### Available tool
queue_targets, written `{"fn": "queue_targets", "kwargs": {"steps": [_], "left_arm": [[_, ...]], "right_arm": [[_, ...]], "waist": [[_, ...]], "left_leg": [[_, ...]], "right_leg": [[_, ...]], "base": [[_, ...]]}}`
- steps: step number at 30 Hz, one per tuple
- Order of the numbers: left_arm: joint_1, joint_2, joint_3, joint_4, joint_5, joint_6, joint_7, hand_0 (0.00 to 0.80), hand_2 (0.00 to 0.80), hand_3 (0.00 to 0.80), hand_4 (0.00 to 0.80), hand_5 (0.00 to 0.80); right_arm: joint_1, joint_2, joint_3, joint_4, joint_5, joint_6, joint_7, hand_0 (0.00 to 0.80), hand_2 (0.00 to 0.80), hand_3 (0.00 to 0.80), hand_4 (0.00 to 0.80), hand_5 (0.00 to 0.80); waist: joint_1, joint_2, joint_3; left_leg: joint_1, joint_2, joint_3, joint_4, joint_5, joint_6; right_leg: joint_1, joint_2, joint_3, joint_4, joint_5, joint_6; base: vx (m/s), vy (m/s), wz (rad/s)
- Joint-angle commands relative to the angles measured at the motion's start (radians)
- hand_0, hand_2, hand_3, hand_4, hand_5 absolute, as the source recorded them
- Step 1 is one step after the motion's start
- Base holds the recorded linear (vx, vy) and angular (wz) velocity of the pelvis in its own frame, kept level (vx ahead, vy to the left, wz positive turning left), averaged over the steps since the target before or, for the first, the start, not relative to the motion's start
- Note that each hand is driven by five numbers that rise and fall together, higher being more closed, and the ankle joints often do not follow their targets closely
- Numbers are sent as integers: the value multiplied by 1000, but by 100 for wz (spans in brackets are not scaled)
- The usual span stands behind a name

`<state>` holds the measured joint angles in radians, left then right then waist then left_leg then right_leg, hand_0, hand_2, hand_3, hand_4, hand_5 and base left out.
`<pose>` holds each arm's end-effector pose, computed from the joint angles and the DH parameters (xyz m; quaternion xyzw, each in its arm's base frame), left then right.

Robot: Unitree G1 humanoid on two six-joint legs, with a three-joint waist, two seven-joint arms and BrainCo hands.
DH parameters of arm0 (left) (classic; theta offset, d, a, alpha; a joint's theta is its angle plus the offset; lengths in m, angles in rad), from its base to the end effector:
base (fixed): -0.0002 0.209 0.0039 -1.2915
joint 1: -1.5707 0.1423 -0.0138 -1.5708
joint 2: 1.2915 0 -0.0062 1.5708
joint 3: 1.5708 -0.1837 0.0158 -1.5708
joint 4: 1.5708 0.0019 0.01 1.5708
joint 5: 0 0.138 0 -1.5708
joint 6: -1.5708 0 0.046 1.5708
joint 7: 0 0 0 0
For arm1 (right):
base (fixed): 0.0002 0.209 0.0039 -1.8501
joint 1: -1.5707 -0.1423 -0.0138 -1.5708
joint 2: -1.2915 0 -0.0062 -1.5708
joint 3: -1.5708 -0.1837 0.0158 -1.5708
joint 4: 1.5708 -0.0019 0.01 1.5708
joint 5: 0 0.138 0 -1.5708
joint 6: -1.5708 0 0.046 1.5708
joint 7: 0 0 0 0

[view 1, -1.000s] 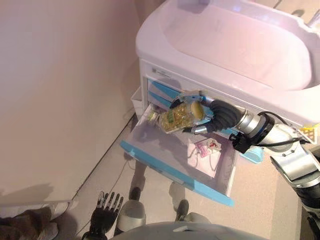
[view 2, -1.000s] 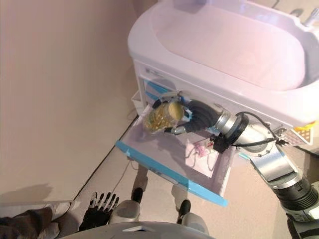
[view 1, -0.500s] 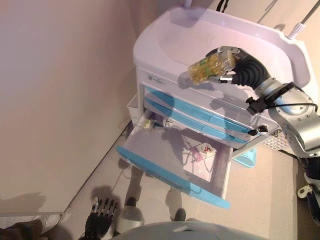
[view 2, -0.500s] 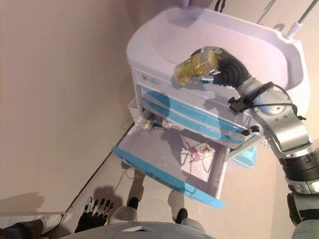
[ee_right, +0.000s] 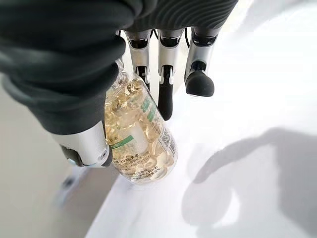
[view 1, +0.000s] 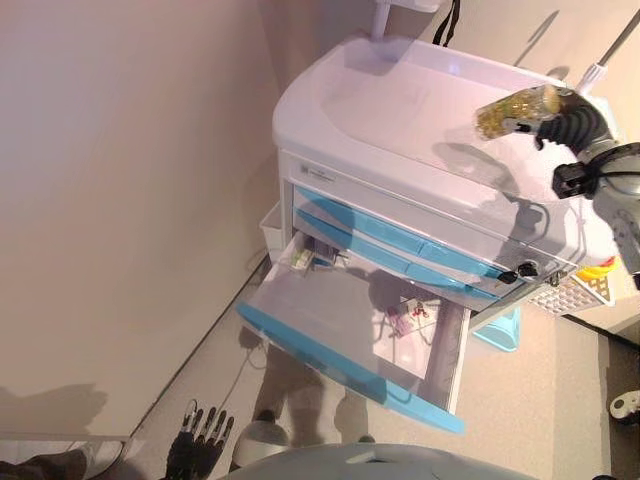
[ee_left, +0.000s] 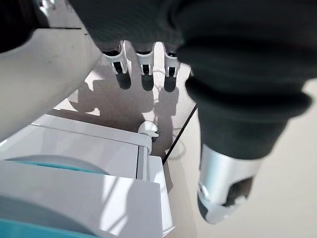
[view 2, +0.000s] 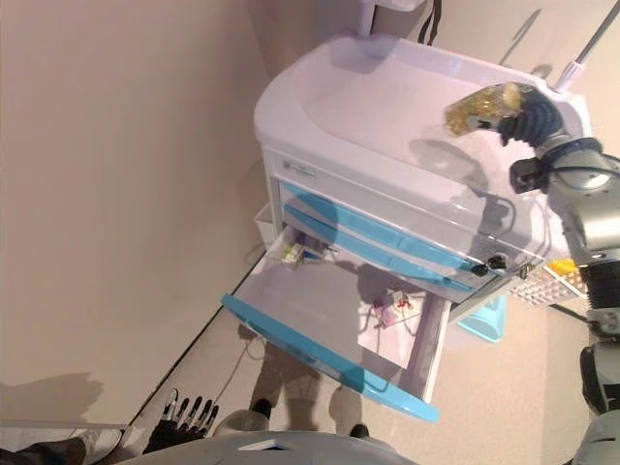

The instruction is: Open the drawer and pick up the medicine

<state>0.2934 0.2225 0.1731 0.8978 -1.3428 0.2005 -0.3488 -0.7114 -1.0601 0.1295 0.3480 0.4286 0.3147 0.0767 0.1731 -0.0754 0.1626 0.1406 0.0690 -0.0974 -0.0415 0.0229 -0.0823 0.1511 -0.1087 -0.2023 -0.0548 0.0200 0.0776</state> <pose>0.0178 0.2394 -0.1058 -0.5677 0.3053 0.2906 0.7071 0.2804 -0.3171 0.2480 -0.2736 -0.0229 -0.0897 0.9574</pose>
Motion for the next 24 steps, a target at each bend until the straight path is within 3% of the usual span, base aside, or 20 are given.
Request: {"fn": "queue_targets", "kwargs": {"steps": [1, 10, 15, 24], "left_arm": [[9, 68, -19, 26, 4, 20, 4, 0, 0, 0, 0, 0], [9, 108, -16, -9, -7, 44, 39, 0, 0, 0, 0, 0], [6, 120, -21, -16, -7, 45, 46, 0, 0, 0, 0, 0], [3, 132, -21, -20, 3, 62, 50, 0, 0, 0, 0, 0]], "right_arm": [[-159, -118, 78, 55, -63, -3, -21, 800, 800, 800, 800, 800], [-281, -209, 287, 230, -244, 53, 217, 800, 800, 800, 800, 800], [-324, -203, 386, 284, -306, 35, 349, 800, 800, 800, 800, 800], [-297, -157, 436, 332, -386, -47, 448, 800, 800, 800, 800, 800]], "waist": [[39, -27, -45], [50, -52, -40], [57, -60, -36], [76, -59, -27]], "left_leg": [[-32, -17, -10, 15, -31, 21], [-36, -15, -10, 19, -29, 22], [-39, -14, -14, 20, -27, 23], [-43, -18, -30, 24, -26, 25]], "right_leg": [[9, -22, -37, 80, -40, 53], [6, -18, -38, 79, -33, 53], [7, -17, -41, 77, -32, 53], [10, -17, -49, 82, -36, 49]], "base": [[0, 0, 0], [2, -19, -2], [0, -6, -1], [0, 0, 0]]}}
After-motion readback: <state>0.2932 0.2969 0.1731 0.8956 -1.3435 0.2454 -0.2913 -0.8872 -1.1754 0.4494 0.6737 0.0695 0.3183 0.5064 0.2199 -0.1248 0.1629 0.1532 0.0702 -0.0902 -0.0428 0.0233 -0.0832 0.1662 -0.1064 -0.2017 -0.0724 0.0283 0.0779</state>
